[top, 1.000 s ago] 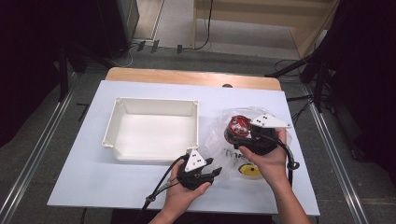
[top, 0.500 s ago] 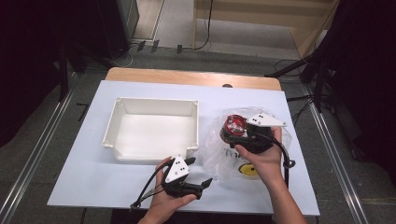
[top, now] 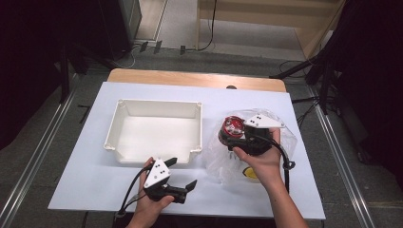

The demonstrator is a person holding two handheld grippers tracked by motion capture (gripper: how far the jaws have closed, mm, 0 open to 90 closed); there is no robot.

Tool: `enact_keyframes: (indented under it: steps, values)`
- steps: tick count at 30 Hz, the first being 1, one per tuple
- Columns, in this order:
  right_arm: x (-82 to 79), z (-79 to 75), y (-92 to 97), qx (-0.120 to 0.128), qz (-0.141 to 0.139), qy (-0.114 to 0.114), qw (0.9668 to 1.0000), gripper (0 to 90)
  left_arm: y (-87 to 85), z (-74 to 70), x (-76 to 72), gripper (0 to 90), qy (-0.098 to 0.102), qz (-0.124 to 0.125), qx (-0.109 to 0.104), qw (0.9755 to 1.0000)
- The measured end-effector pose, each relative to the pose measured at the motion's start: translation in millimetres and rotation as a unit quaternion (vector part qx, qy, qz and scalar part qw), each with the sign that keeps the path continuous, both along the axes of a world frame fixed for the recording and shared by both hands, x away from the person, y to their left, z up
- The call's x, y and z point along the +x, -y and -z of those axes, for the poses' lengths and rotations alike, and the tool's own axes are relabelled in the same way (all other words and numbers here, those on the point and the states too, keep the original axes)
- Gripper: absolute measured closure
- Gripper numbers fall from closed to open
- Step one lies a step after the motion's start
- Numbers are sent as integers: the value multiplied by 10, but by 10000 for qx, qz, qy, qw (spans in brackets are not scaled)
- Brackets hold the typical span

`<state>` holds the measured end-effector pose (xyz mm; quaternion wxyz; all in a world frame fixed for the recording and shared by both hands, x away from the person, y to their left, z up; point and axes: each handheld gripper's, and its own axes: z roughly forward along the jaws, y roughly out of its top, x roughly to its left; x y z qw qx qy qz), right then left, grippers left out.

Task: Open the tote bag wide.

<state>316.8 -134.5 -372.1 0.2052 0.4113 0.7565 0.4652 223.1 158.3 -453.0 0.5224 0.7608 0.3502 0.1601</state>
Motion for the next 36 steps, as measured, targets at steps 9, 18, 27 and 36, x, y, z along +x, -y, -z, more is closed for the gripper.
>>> enact_keyframes:
  steps: [9, 18, 27, 36]
  values:
    - [4, -36, -63, 8, -42, 71, 10000, 236, -413, -63, 17, 22, -14, -445, -67, 9990]
    - [7, -106, -162, 57, -56, 126, 9999, 236, -750, -114, -55, 22, 52, -721, -86, 9973]
    - [46, -111, -322, 15, -147, 84, 9999, 236, -923, -118, -44, 23, 75, -909, -223, 9956]
    - [85, -79, -509, 86, -293, 8, 9995, 236, -948, -85, -25, 22, 87, -936, -129, 9955]
